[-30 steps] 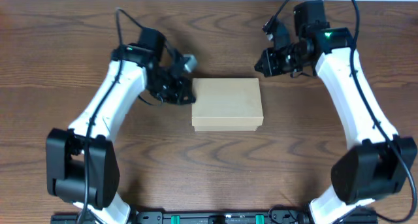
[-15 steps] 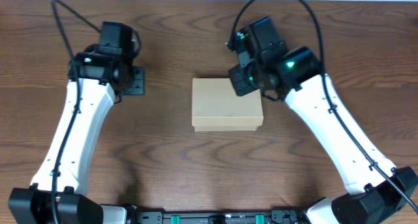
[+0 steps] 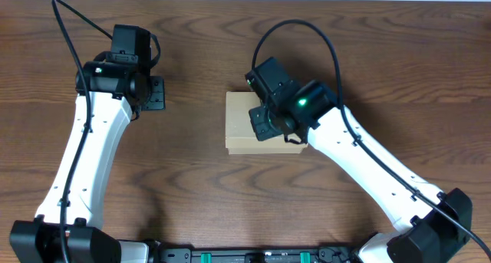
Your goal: Pack container
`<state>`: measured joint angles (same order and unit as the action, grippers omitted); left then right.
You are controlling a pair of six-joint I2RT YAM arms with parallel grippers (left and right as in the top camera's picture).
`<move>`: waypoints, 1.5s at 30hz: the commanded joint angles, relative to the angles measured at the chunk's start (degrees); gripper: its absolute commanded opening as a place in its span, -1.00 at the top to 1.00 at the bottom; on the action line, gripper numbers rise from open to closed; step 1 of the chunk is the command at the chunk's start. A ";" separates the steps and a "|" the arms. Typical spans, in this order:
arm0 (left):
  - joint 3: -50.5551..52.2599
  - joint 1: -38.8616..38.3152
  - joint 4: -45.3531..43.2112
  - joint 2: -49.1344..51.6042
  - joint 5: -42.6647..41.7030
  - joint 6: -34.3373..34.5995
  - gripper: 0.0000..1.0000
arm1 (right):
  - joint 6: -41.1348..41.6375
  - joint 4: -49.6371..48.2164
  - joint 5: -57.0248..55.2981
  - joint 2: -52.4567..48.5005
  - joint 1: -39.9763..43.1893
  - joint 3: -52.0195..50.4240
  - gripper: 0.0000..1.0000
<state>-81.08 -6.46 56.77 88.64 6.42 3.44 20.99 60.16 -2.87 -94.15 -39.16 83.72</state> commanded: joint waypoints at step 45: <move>3.08 0.96 -10.78 -4.92 1.88 2.86 -0.93 | -13.79 -35.95 -18.25 14.32 23.87 -15.80 -0.93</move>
<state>-80.66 -5.58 48.07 88.16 9.39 4.45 8.71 24.23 -20.82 -85.67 -15.66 69.23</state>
